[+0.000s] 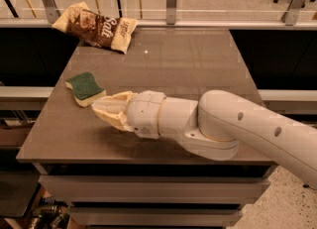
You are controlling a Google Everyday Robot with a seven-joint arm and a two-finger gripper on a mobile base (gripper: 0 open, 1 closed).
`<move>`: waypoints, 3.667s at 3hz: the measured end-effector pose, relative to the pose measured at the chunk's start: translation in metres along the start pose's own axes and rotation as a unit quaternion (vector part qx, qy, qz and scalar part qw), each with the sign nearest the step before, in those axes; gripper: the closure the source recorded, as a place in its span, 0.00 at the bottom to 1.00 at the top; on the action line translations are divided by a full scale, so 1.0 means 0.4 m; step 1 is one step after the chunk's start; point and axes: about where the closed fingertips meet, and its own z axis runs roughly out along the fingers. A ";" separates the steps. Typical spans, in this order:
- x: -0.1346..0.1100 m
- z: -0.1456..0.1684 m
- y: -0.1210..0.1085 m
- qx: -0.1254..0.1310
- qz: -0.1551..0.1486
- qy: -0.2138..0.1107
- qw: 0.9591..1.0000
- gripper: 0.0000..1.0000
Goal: Move 7up can near brown chip bag
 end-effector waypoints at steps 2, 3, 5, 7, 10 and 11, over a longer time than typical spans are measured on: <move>-0.007 0.006 0.008 -0.003 -0.003 0.000 1.000 0.36; -0.010 0.010 0.011 -0.005 -0.004 0.000 1.000 0.13; -0.030 0.010 0.002 -0.006 -0.008 0.004 1.000 0.00; -0.129 -0.082 -0.110 0.032 -0.029 0.025 0.999 0.00; -0.266 -0.313 -0.377 0.183 -0.059 0.045 0.980 0.00; -0.320 -0.416 -0.481 0.255 -0.065 0.048 0.964 0.00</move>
Offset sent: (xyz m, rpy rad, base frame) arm -0.0010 0.0018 0.0009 -0.0010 -0.0021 0.0032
